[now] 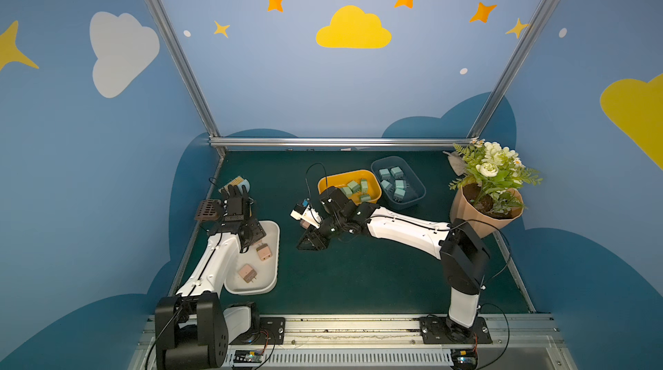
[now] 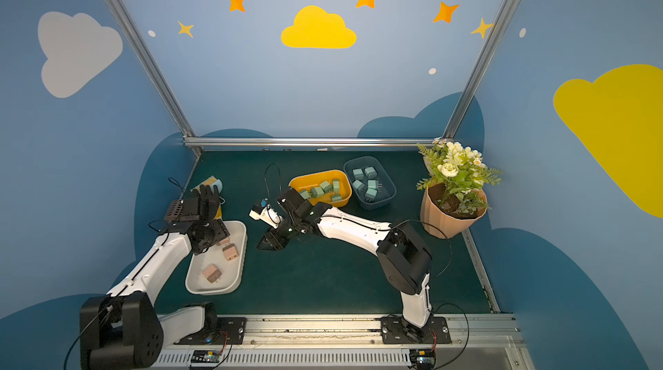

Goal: Place the plugs by color into the storage box
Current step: Place the plug in the storage box.

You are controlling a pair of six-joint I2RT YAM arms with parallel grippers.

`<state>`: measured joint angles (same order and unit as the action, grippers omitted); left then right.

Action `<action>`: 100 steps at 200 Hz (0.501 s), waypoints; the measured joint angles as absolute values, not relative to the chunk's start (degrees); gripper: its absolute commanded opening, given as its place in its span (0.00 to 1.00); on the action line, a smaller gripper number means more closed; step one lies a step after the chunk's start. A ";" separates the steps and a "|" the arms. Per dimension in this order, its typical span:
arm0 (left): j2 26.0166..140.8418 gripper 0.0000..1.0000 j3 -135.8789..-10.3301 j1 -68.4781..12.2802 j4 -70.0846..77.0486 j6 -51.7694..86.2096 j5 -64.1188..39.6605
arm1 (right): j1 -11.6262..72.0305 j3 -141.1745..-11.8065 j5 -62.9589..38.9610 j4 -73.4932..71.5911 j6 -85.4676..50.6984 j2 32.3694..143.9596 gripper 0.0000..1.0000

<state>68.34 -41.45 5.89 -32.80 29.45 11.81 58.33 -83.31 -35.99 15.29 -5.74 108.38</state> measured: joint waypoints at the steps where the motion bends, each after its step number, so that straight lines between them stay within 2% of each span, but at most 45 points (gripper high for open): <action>1: 68.34 0.75 -41.45 5.89 -32.80 29.43 11.81 | 58.33 -83.31 -35.99 15.31 -5.76 108.38 0.39; 52: 65.21 0.75 -40.36 5.89 -30.70 28.34 11.53 | 57.32 -82.74 -37.47 13.56 -9.87 108.22 0.37; 100: 62.11 0.74 -40.10 3.18 -29.39 25.74 12.08 | 52.97 -78.43 -40.38 7.81 -15.03 106.74 0.37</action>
